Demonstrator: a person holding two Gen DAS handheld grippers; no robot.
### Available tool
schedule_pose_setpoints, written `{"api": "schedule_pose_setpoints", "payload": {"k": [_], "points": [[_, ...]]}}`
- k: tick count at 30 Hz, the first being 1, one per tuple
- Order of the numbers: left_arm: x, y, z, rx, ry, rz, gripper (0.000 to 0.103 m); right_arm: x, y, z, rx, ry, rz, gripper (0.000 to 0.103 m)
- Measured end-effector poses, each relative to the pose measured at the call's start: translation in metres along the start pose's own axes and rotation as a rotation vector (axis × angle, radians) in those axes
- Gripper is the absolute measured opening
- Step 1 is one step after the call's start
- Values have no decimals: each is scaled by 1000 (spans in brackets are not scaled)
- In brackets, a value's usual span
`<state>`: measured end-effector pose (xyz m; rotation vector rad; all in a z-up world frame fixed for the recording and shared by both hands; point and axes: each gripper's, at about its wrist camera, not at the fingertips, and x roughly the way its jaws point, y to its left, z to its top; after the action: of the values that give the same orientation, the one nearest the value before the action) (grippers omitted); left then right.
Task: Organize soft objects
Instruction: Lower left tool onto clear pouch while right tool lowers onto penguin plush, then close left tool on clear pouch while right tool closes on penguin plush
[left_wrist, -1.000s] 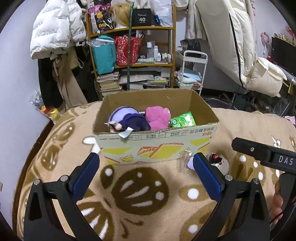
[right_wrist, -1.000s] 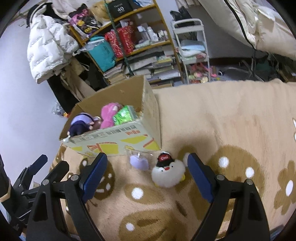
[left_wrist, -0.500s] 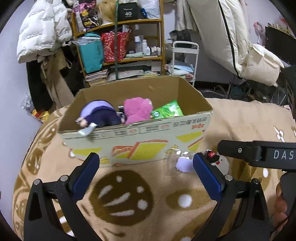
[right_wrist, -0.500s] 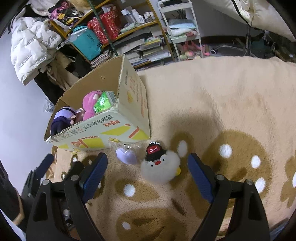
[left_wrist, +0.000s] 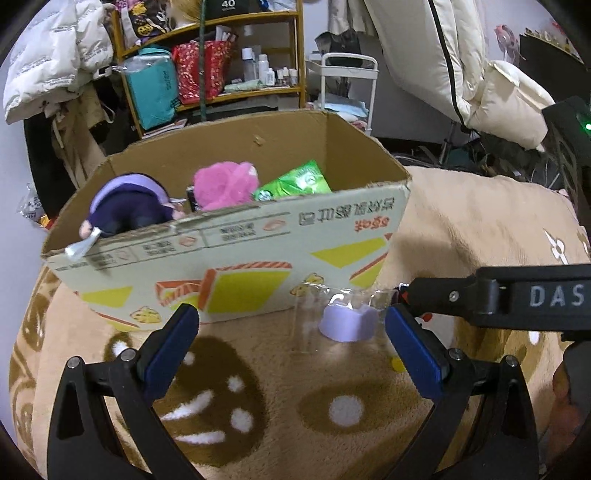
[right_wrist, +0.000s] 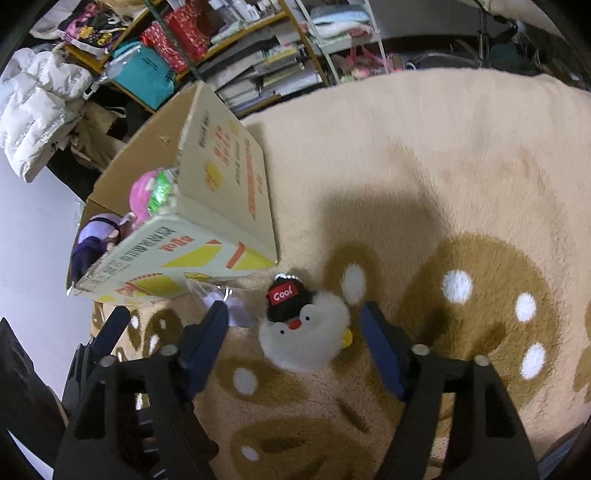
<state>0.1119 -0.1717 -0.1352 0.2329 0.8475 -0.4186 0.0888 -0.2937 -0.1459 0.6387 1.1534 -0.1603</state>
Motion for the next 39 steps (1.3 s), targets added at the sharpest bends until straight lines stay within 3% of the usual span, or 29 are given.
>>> {"api": "schedule_pose_setpoints", "payload": {"k": [9,11,18,22,39], "points": [[20,-10,-1,24,36,-28,100,13,-8,3,33,32,3,60],[24,-13,-1,28,44,-36,100,16,-7,4,37,40,-1,52],[37,-14,-1,13,74,-73,100,24,-11,10,61,57,7,48],[42,-17,-4,27,88,-75,100,31,-13,13,85,75,38,37],[54,-15,-6,-2,123,-106,100,33,-19,13,109,77,49,36]]}}
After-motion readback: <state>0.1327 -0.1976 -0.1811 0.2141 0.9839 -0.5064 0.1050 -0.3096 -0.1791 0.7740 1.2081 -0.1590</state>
